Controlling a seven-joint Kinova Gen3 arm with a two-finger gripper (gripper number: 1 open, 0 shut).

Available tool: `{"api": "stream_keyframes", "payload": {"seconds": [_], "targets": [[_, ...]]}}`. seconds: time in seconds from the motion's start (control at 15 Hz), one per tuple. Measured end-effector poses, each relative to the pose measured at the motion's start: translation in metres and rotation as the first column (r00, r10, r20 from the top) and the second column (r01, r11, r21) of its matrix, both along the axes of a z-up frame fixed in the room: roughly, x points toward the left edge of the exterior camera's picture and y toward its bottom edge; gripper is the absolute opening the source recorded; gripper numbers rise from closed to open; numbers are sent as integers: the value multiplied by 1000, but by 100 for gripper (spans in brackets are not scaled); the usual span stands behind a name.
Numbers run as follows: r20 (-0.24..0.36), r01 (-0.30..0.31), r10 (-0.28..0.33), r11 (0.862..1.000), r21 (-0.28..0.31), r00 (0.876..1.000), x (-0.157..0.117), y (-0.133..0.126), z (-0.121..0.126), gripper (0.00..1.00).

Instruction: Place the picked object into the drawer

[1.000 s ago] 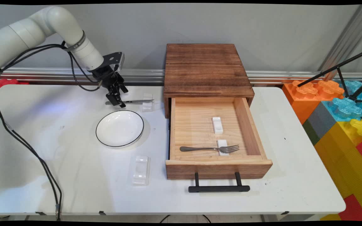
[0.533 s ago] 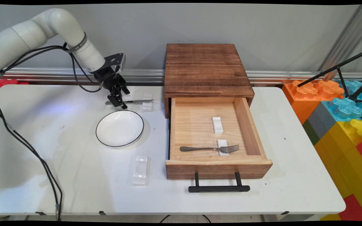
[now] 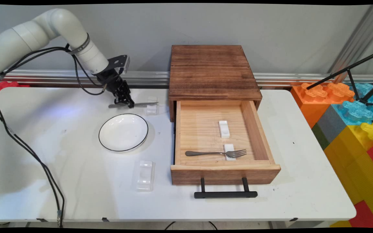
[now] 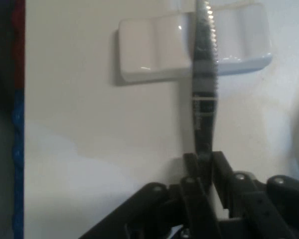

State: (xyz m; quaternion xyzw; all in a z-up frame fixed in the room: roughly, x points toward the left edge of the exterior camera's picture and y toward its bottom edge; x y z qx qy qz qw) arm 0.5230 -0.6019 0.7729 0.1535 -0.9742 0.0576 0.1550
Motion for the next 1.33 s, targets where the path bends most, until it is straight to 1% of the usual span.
{"api": "stream_keyframes", "payload": {"seconds": [0.4,0.6,0.73,1.0,1.33], "targets": [[14,-10,10,1000,-3,1000,1,0,2,0],[15,-30,30,999,-36,999,-1,0,10,0],[14,-56,58,996,-68,998,-4,3,21,0],[22,-122,125,987,-106,992,-9,15,40,0],[59,-210,221,966,-149,974,-21,52,83,0]]}}
